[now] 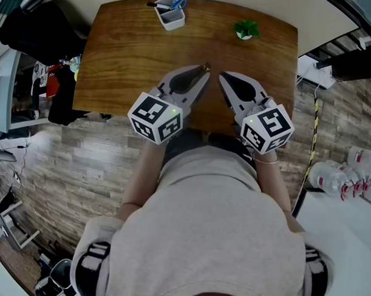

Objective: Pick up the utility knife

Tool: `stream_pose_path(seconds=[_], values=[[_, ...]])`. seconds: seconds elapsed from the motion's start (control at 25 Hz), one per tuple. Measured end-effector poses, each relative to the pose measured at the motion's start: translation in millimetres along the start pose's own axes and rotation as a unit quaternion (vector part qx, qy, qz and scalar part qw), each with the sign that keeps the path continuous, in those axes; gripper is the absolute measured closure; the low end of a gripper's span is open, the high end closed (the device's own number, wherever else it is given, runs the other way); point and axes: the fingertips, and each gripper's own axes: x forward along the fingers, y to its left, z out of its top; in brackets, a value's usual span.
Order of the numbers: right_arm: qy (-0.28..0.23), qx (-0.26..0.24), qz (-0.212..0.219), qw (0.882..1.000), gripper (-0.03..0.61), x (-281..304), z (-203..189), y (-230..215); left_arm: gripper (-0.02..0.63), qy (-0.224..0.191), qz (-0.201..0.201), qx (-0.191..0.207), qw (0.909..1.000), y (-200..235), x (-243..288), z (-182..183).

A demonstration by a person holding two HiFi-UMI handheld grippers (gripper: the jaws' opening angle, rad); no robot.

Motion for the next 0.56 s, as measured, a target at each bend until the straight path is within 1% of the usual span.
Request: stream_pose_path(seconds=[0.56], values=[[0.001,0.001,0.002,1.0,0.566,-0.7,-0.1,0.3,0.537,-0.003,-0.005,-0.007,1.0,-2.4,1.1,0.9]])
